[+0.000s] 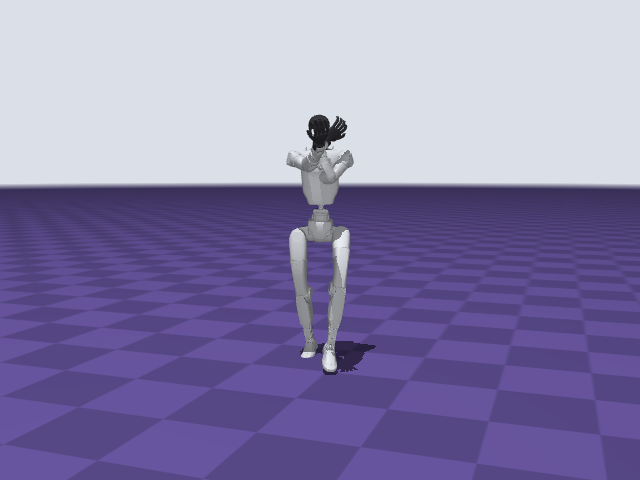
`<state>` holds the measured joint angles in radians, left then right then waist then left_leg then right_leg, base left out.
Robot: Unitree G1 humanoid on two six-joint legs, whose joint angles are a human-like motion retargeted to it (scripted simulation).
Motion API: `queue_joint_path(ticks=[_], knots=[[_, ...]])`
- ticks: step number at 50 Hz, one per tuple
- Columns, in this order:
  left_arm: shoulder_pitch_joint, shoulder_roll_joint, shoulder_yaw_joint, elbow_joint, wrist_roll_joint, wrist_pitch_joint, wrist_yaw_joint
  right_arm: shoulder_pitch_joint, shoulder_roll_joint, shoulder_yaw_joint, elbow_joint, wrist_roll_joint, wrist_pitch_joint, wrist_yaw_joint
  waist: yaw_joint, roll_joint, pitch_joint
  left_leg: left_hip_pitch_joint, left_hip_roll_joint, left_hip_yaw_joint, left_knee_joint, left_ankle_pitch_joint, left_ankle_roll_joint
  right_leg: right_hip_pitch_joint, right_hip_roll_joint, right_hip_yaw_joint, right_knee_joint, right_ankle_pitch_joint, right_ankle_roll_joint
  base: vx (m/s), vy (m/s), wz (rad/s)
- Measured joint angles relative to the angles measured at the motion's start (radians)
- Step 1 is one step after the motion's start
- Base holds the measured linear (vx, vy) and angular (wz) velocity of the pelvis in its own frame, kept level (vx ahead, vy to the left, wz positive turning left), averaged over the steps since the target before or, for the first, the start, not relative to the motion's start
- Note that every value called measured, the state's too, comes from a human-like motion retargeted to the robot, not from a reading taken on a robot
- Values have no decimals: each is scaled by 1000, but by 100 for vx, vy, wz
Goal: Dance
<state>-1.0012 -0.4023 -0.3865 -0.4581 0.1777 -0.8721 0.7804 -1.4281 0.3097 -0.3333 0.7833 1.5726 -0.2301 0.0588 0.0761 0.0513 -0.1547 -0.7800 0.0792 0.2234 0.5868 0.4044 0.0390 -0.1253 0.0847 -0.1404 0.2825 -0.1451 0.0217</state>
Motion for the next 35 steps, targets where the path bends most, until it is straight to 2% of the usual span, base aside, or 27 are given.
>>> queue_joint_path(ticks=[15,25,30,35], knots=[[5,10,9,-1,11,8,-1,35,30,46,-45,11,19,-19,-15,5,-7,-9,-1,-9,53,-60,51,6,3,17,4,-5,6,4,-2,-6],[4,31,12,-7,25,14,7,57,63,96,-63,9,45,-18,-26,9,-11,1,-20,-90,66,-196,59,6,26,72,-7,0,-5,5,-3,-36],[3,43,18,-13,28,17,7,88,93,130,-92,4,72,30,-32,1,-9,16,-19,-103,62,-257,65,3,30,114,-19,16,-4,2,-3,-50],[5,43,25,-21,40,23,15,153,122,177,-137,-32,115,153,-45,-20,-6,30,-21,-78,67,-296,89,-2,21,146,-32,28,-6,-1,-1,-36]])
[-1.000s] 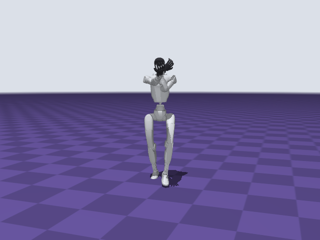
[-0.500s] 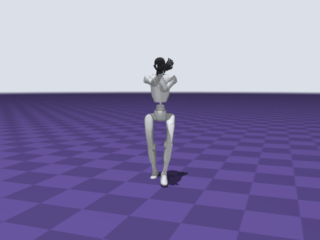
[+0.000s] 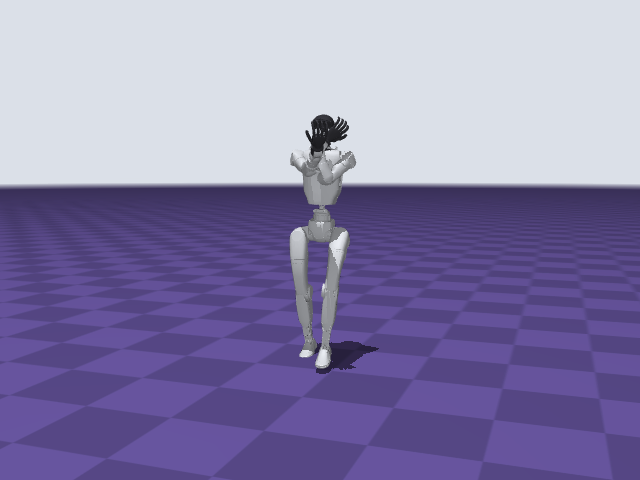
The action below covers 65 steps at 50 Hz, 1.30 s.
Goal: Dance
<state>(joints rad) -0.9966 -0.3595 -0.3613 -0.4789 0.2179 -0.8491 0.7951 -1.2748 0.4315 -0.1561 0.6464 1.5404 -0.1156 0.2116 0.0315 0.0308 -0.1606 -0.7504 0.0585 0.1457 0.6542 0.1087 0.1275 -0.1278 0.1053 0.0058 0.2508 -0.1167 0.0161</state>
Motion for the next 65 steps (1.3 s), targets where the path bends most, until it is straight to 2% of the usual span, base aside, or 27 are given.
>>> queue_joint_path(ticks=[3,5,6,8,10,12,17,20,25,28,32,37,40,42,44,47,50,53,55,57,60,63,65], knots=[[7,-3,4,-5,9,8,11,76,22,38,-21,-65,26,117,3,-20,7,-6,-44,-49,23,5,43,3,-15,26,-3,4,-4,2,1,-46],[10,-1,3,-10,20,16,20,147,35,79,-27,-132,40,225,11,-37,11,-29,-142,-205,55,-7,100,-1,-30,51,2,6,-3,3,2,-64],[12,1,6,-12,29,21,24,184,42,99,-28,-169,52,279,20,-46,14,-25,-193,-297,60,-23,104,-1,-39,65,4,7,-4,6,2,-83],[17,8,11,-16,50,34,33,265,56,139,-27,-237,87,379,39,-62,22,6,-257,-444,49,-60,69,0,-54,92,8,7,-7,12,0,-99],[24,11,12,-21,74,54,50,357,71,182,-16,-283,107,456,59,-70,31,65,-278,-554,0,-71,-3,9,-61,126,13,7,-7,18,0,-111],[34,14,12,-28,100,74,78,454,87,231,11,-290,95,485,69,-72,36,124,-267,-592,-41,-110,-79,25,-65,155,11,6,-8,24,1,-112],[65,40,41,-46,180,114,149,680,132,266,141,-281,128,513,47,-50,30,201,-240,-552,-70,-273,-96,57,-94,226,-3,7,9,26,6,-98],[101,72,66,-43,219,129,181,765,143,232,262,-293,183,566,17,-29,23,235,-235,-475,-70,-361,-12,74,-126,247,-18,11,28,29,13,-94],[230,169,110,13,228,108,189,866,87,203,470,-391,305,714,-3,-1,36,305,-210,-351,-109,-381,29,76,-180,294,-15,33,54,28,15,-128],[369,210,135,105,201,59,160,934,27,143,581,-535,290,802,12,4,47,358,-213,-286,-158,-391,47,68,-221,311,-13,61,82,21,17,-137],[586,202,184,319,146,11,72,1003,-82,89,722,-668,257,825,49,-8,66,421,-231,-223,-221,-412,56,55,-288,220,-16,89,90,23,13,-161],[799,133,334,669,118,-98,-140,1114,-185,25,817,-751,225,745,90,-25,77,478,-241,-137,-297,-411,78,43,-338,100,-46,124,71,18,4,-132],[876,121,371,786,114,-111,-254,1151,-217,-5,828,-721,247,690,76,-34,90,502,-248,-104,-329,-401,100,35,-352,87,-59,155,78,5,-8,-68],[922,132,382,811,79,-101,-388,1158,-226,-14,820,-707,264,627,52,-36,98,515,-249,-86,-345,-394,117,21,-355,83,-55,172,71,5,-11,-52],[964,157,398,824,39,-35,-568,1166,-227,-22,811,-694,249,545,32,-33,103,535,-243,-61,-365,-386,131,12,-353,87,-53,193,63,13,-7,-61],[1007,197,446,881,19,124,-874,1191,-235,-31,779,-696,205,439,34,-20,111,576,-222,-29,-401,-377,134,3,-329,106,-50,232,34,16,-5,-91],[1003,231,498,1059,69,261,-1124,1218,-268,-50,728,-763,186,402,40,-3,113,599,-202,1,-429,-370,134,-7,-311,104,-57,268,10,5,-1,-67],[986,246,542,1275,121,438,-1172,1230,-304,-107,711,-906,168,430,29,4,114,595,-179,16,-432,-375,134,-21,-301,70,-58,290,-21,-2,-9,-33],[964,244,604,1438,114,513,-1191,1232,-343,-155,726,-998,152,485,21,10,118,588,-165,20,-427,-380,134,-38,-296,46,-43,303,-36,2,-10,-30],[944,245,694,1592,80,577,-1159,1231,-389,-208,751,-1063,172,512,22,15,121,575,-155,30,-421,-385,134,-65,-295,27,-17,313,-47,0,-6,-39],[945,264,853,1771,17,718,-1155,1236,-452,-294,792,-1112,208,506,19,24,115,547,-141,47,-419,-390,134,-120,-289,-6,41,312,-63,-1,-5,-40],[1011,308,992,1865,-64,778,-1165,1288,-498,-369,795,-1134,248,503,27,37,107,534,-121,73,-433,-389,134,-165,-265,-60,121,261,-140,5,-6,-57],[1074,331,1088,1877,-79,832,-1169,1338,-518,-418,777,-1161,275,510,34,40,108,540,-113,92,-445,-386,134,-172,-243,-81,153,224,-160,10,-8,-47]])
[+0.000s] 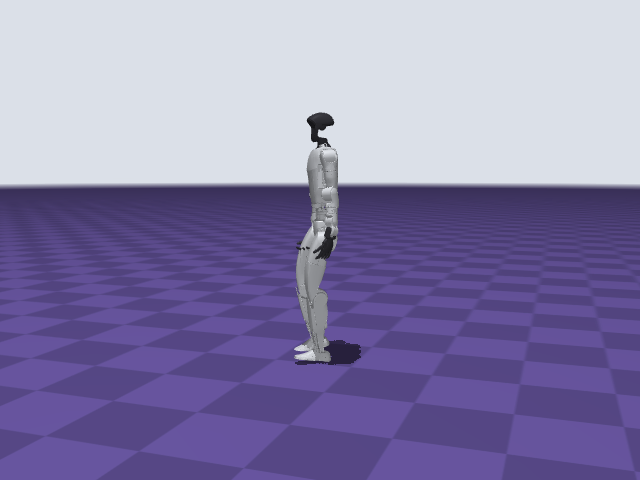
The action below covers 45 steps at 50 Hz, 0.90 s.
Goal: Dance
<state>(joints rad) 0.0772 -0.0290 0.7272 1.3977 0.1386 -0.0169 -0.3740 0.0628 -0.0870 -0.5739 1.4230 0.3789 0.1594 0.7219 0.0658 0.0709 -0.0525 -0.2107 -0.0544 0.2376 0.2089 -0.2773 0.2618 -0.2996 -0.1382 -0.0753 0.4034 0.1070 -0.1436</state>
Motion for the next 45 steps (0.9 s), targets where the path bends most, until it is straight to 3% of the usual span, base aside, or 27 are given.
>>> queue_joint_path(ticks=[5,7,8,10,15,20,27,32,36,45], knots=[[147,118,164,0,73,189,-111,128,-70,-85,4,-161,71,10,-35,-39,9,12,-41,-9,-18,15,0,58,138,213,-38,-21,308,8,-9,28],[192,191,185,0,150,255,-191,168,-128,-101,55,-260,128,13,-50,-46,5,15,-53,-27,-30,23,0,71,163,211,-60,-19,266,5,-5,62],[210,228,192,1,196,273,-223,187,-160,-102,79,-314,165,18,-52,-46,3,18,-53,-32,-37,26,0,76,153,157,-71,-24,203,5,-2,54],[233,308,197,8,286,275,-269,226,-215,-114,96,-447,236,26,-56,-50,2,30,-67,-46,-54,36,0,98,119,50,-98,-76,135,7,2,60],[200,497,219,12,440,224,-309,290,-309,-184,31,-821,251,117,-78,-88,32,92,-120,-94,-88,61,0,185,91,64,-171,-121,170,7,1,91],[66,665,204,48,454,252,-320,258,-446,-209,-17,-1002,264,135,-57,-103,48,124,-125,-84,-108,75,-3,234,65,-5,-236,-94,160,-1,1,26],[-188,816,87,106,486,279,-163,14,-603,-132,1,-1027,317,-105,-62,-106,30,133,-112,-61,-133,93,-15,258,92,3,-298,-61,143,-2,2,-1],[-441,823,-96,156,490,276,-46,-252,-626,8,61,-956,334,-341,-67,-111,16,137,-102,-52,-150,103,-28,259,107,4,-308,-52,133,-5,6,-6],[-654,760,-264,184,488,259,29,-473,-583,125,136,-814,321,-538,-74,-122,2,121,-95,-54,-147,104,-40,245,112,2,-307,-49,131,-10,4,10],[-988,481,-522,213,444,127,321,-795,-379,377,142,-373,101,-920,-69,-142,-19,105,-89,-69,-136,85,-67,227,122,0,-301,-42,123,-3,2,3]])
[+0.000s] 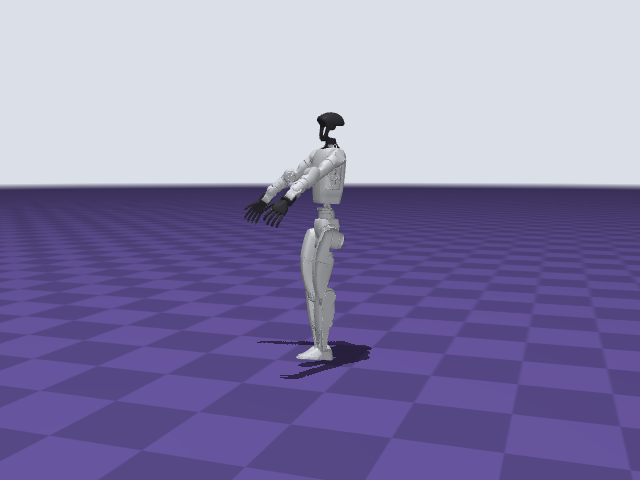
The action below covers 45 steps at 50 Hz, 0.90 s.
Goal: Dance
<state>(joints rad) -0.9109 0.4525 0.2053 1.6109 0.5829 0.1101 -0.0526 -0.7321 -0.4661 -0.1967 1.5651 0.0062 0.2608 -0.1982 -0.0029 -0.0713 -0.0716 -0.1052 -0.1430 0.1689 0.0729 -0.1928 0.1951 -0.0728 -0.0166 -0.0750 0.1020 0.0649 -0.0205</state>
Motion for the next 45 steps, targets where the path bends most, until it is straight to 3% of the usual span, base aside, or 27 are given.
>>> queue_joint_path(ticks=[5,10,16,20,25,30,39,45], knots=[[-50,-149,-97,-86,-41,-109,50,-81,159,85,-66,182,-149,-116,5,-2,-10,-2,-4,-52,17,-55,-55,-1,12,2,-4,6,-8,0,0,0],[-48,-282,-186,-238,-132,-197,-87,-99,273,186,-132,238,-286,-86,31,-14,-9,-9,-31,-135,55,-99,-75,11,19,16,-7,6,-15,1,2,-12],[-25,-399,-283,-358,-469,-280,-354,-59,313,351,-267,155,-384,80,24,-28,-6,16,-31,-93,47,-1,11,45,15,0,-12,0,-15,8,1,9],[-2,-430,-345,-419,-680,-287,-513,-25,310,437,-367,100,-440,210,21,-29,-8,39,-25,-71,31,10,20,62,18,-5,-14,-5,-17,7,0,-4],[28,-429,-404,-483,-761,-280,-618,8,289,500,-470,155,-496,360,27,-27,-12,59,-26,-69,16,12,23,75,20,-5,-14,-9,-16,1,1,-1],[84,-400,-439,-568,-829,-303,-667,45,234,536,-557,217,-530,490,29,-27,-11,75,-28,-68,7,14,20,89,19,-12,-15,-12,-14,6,3,5],[202,-397,-463,-621,-940,-287,-729,110,140,558,-633,208,-498,646,39,-45,3,72,-50,-86,32,-11,24,101,-10,-45,-10,-11,11,2,1,6],[243,-385,-428,-643,-1010,-268,-700,143,81,547,-715,154,-426,805,27,-26,1,63,19,-5,71,-132,-113,60,8,-24,54,-44,-8,1,-2,-3]])
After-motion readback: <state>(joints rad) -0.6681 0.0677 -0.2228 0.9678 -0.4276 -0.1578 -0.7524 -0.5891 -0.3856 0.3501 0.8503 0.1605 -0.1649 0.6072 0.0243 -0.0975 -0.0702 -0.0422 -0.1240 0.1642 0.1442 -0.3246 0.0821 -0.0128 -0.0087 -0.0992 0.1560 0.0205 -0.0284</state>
